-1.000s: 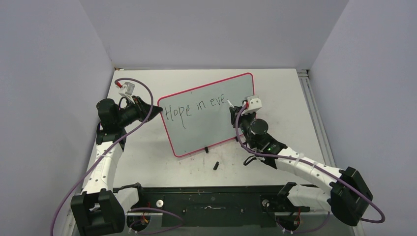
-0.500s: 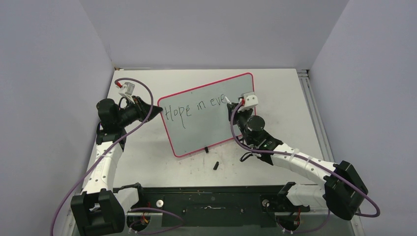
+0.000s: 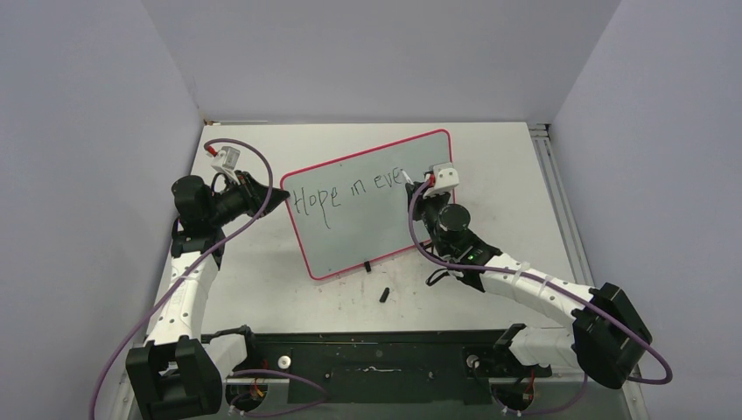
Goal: Write a sentence on the whiteboard
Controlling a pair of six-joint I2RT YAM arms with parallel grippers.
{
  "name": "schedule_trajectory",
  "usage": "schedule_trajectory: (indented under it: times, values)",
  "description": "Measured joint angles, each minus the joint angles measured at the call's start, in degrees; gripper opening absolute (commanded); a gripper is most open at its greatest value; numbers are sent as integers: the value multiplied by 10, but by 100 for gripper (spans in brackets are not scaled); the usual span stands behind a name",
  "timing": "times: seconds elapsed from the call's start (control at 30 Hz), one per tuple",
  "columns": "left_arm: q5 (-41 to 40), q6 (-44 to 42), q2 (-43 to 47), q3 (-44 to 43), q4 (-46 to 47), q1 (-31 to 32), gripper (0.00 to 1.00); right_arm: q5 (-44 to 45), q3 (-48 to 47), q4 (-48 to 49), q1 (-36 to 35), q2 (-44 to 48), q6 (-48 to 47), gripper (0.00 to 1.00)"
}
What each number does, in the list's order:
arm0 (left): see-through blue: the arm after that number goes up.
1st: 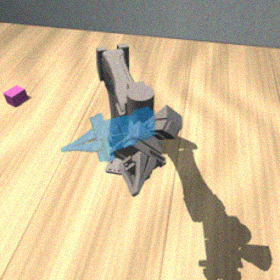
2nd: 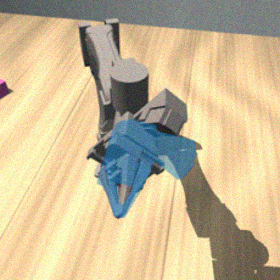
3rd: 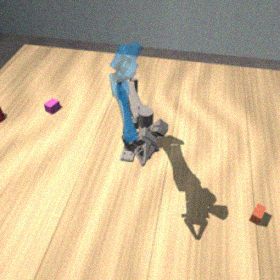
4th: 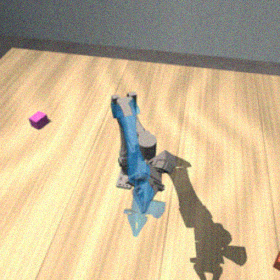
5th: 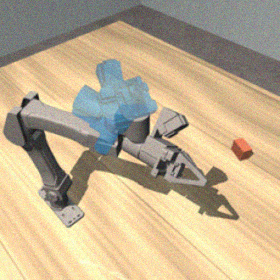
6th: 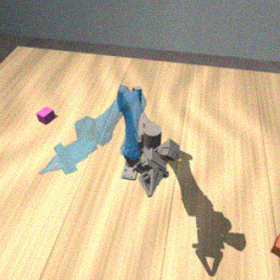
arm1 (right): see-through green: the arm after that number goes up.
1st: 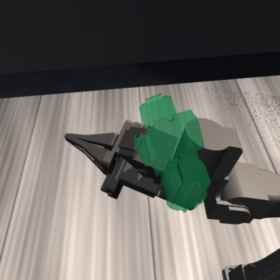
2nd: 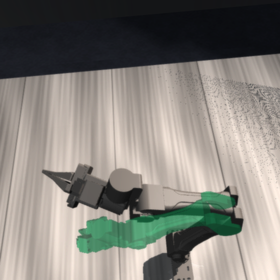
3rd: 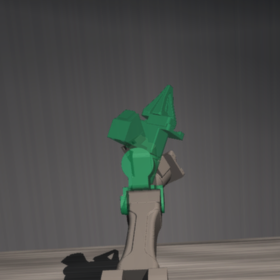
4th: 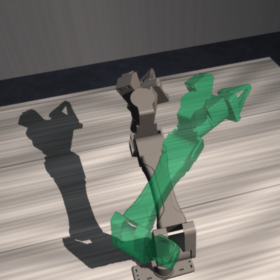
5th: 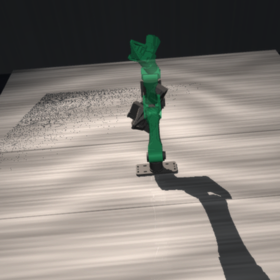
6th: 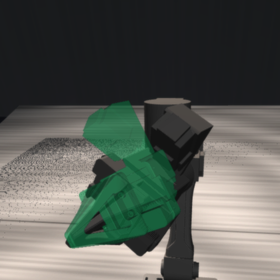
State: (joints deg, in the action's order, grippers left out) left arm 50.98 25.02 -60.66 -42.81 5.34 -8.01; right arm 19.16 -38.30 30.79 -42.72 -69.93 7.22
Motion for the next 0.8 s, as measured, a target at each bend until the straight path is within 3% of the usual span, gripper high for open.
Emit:
schedule_trajectory:
  times: [0.8]
  values:
    - [0, 0, 0, 0, 0, 0, 12, 1, 27, -17, 0, 17, 27, 5]
